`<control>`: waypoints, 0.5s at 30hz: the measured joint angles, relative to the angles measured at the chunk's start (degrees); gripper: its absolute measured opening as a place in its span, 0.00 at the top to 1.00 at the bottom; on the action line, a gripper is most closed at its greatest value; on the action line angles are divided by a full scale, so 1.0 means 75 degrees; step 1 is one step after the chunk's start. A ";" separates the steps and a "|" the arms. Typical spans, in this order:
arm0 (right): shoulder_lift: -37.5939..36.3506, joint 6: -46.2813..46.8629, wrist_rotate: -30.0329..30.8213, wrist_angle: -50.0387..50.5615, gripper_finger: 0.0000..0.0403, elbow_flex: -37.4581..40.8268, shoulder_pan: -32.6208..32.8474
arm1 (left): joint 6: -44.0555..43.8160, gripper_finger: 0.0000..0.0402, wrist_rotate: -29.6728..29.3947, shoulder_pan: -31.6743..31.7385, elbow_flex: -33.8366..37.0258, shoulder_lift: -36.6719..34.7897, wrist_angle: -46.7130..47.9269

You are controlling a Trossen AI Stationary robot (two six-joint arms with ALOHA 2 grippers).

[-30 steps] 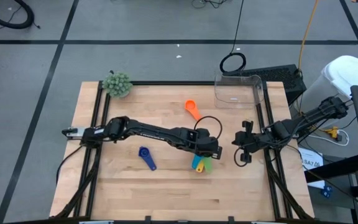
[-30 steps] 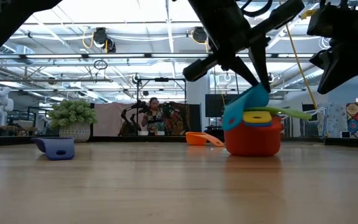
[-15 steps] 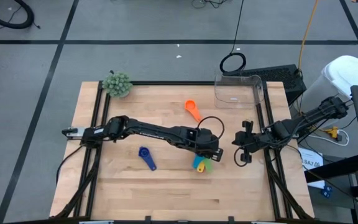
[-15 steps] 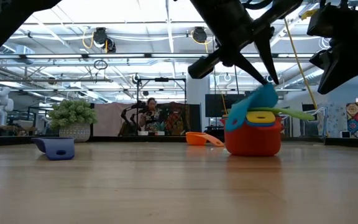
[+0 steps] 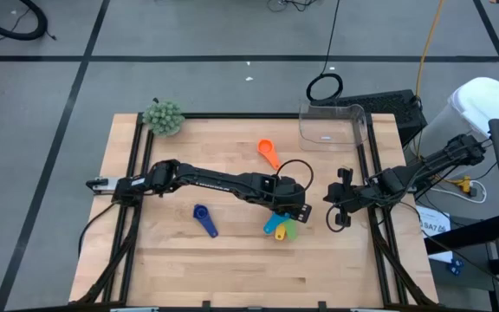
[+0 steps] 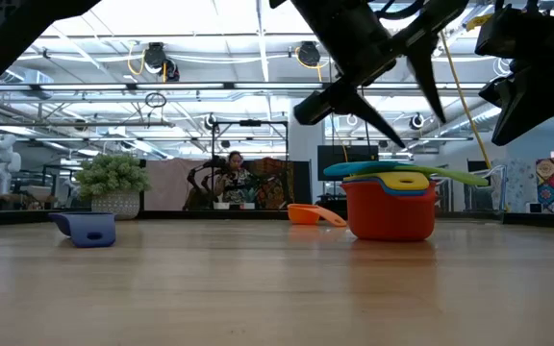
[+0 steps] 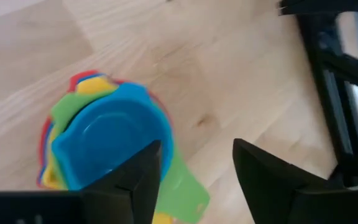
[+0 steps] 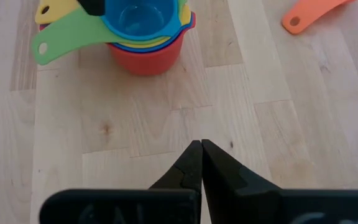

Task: Nest measuring cups in basket
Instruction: Stack the light blue measuring cup on top of the green measuring cup

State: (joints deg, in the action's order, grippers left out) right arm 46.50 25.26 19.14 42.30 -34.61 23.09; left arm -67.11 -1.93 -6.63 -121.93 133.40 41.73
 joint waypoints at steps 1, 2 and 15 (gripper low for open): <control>0.0000 0.0001 0.0002 0.0000 1.00 0.0000 0.0000 | 0.0086 0.49 0.0000 0.0000 0.0000 -0.0020 -0.0099; 0.0000 0.0002 0.0005 0.0000 1.00 0.0000 0.0000 | 0.0158 0.49 0.0000 -0.0001 0.0000 -0.0039 -0.0176; 0.0420 -0.0481 0.0242 -0.0117 1.00 0.0169 0.1102 | 0.2835 0.66 -0.1729 -0.0395 -0.0096 -0.1318 0.1538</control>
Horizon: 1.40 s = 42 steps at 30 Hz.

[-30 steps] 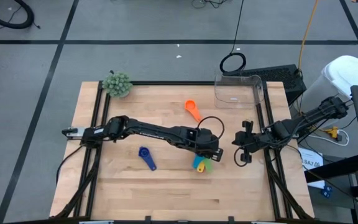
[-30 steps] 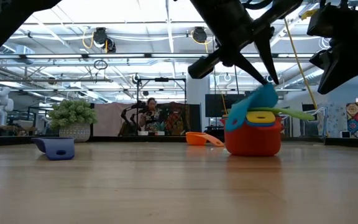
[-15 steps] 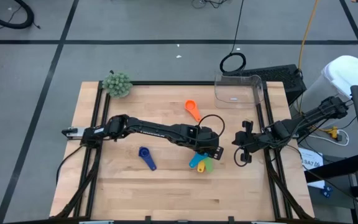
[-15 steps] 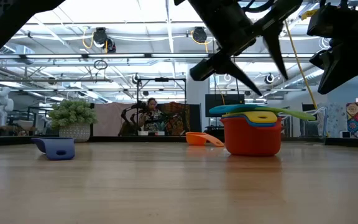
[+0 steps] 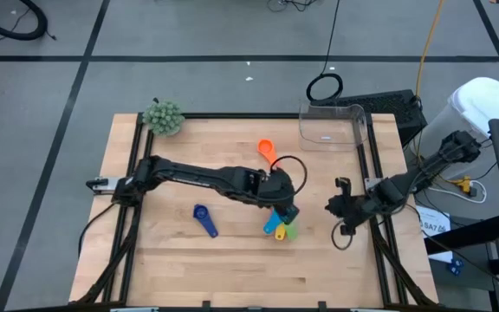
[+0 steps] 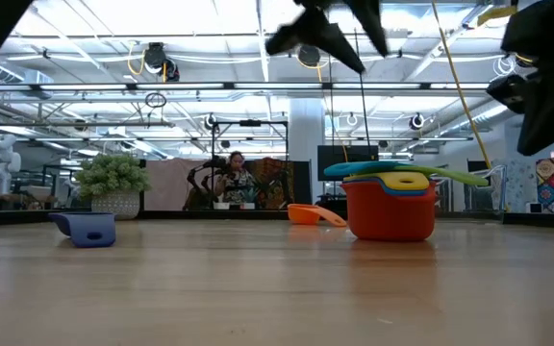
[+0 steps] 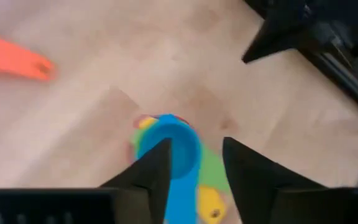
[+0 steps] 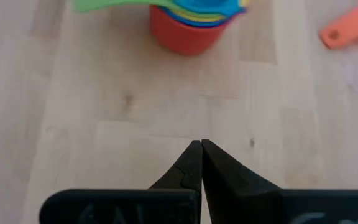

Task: Nest measuring cups in basket
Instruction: Stack the light blue measuring cup on top of the green measuring cup

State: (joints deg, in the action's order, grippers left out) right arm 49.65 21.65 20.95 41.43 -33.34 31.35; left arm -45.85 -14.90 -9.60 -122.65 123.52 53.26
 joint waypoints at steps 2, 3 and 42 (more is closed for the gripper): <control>0.0119 -0.0208 0.0006 -0.0200 1.00 0.0000 0.0237 | 0.0327 0.73 -0.0534 -0.0195 0.0000 -0.0189 0.0552; 0.0176 -0.0421 -0.0002 -0.0357 1.00 0.0000 0.0343 | 0.0512 0.76 -0.0760 -0.0289 0.0000 -0.0261 0.0736; 0.3649 -0.3907 -0.2845 -0.0362 1.00 -0.2463 -0.1234 | 0.2675 0.98 -0.1802 -0.1000 0.5902 -0.2494 -0.1127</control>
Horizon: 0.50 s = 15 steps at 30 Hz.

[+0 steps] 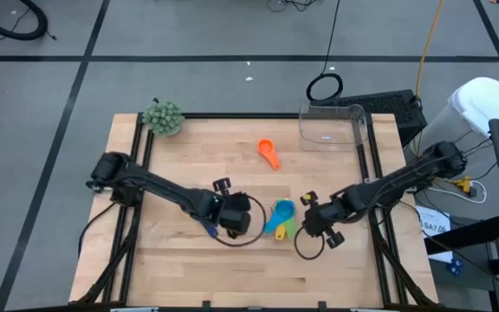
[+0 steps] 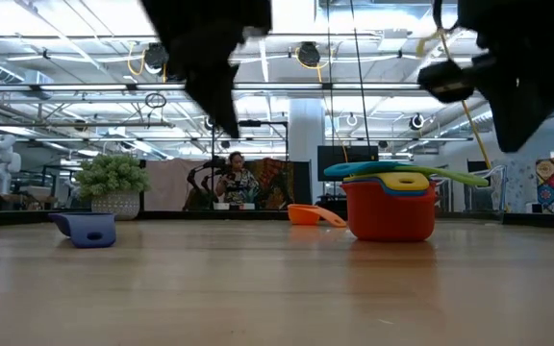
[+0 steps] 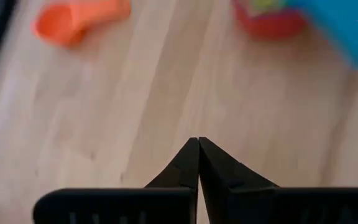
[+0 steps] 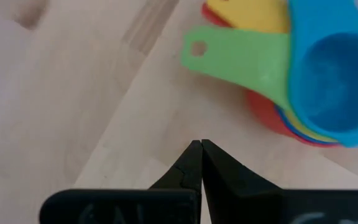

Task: Nest measuring cups in basket
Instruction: Stack the light blue measuring cup on top of the green measuring cup

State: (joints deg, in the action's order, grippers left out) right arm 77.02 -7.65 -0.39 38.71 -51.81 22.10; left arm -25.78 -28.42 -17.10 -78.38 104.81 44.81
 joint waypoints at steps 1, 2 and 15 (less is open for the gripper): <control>0.0193 -0.0045 -0.0024 -0.0029 1.00 0.0000 0.0000 | -0.0076 0.99 0.0152 0.0055 0.0367 -0.0057 -0.0268; 0.0394 -0.0076 -0.0103 -0.0032 1.00 0.0000 0.0000 | -0.0143 0.99 0.0350 0.0118 0.0721 -0.0082 -0.0533; 0.1343 -0.0089 -0.0539 -0.1102 1.00 0.0000 -0.0186 | -0.0126 0.99 0.1132 0.0372 0.1745 -0.0069 -0.3430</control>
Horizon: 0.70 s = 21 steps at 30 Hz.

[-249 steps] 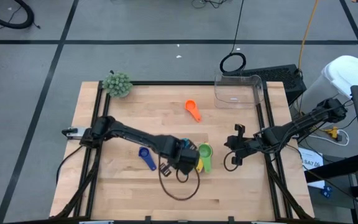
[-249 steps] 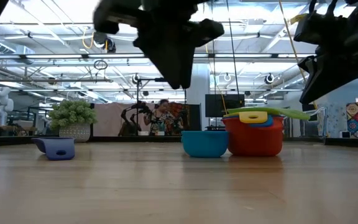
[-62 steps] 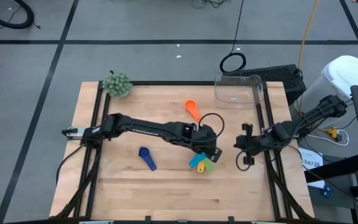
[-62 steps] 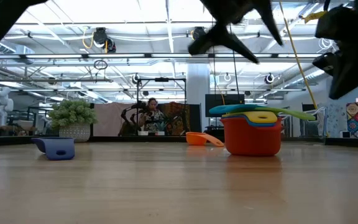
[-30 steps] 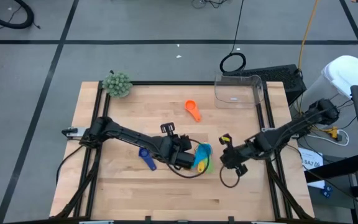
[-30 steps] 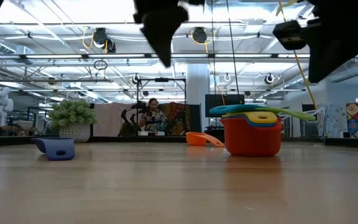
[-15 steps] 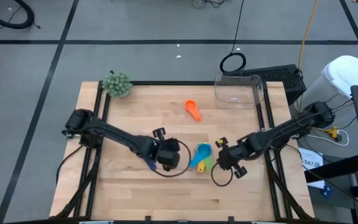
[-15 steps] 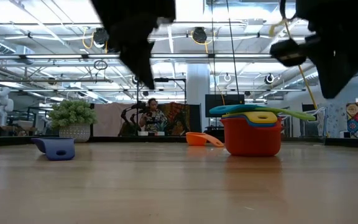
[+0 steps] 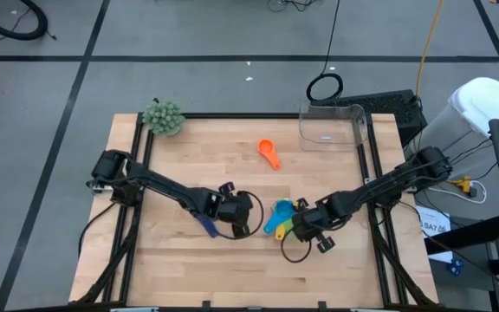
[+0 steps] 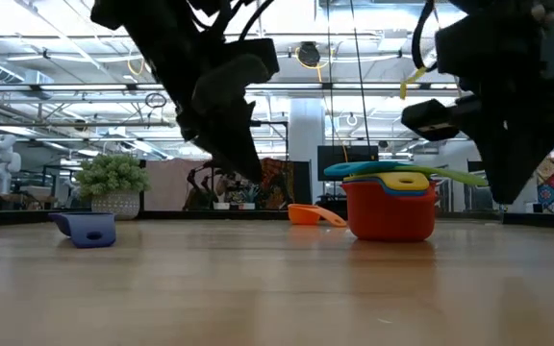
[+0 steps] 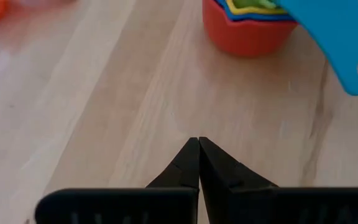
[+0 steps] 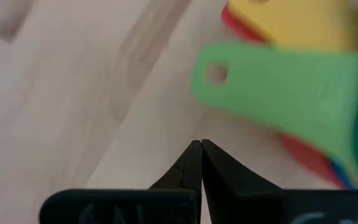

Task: Nest measuring cups in basket
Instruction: Stack the light blue measuring cup on top of the green measuring cup

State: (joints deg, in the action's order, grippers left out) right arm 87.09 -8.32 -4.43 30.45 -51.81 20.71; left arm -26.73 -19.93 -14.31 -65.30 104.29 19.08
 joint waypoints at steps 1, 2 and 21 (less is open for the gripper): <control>0.0000 -0.0003 -0.0016 -0.0141 1.00 0.0000 -0.0017 | 0.0013 0.99 0.0082 0.0042 0.0000 0.0009 0.0011; 0.0000 -0.0008 -0.0013 -0.0257 1.00 0.0000 -0.0038 | -0.0001 0.99 0.0141 0.0080 0.0000 0.0059 0.0011; 0.0000 -0.0068 0.0005 -0.0620 1.00 0.0000 -0.0227 | -0.0048 0.99 0.1033 0.0204 -0.0371 0.0965 -0.1758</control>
State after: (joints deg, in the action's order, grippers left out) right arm 87.09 -8.83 -4.40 25.79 -51.81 19.00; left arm -27.09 -12.19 -12.78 -68.08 111.53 5.89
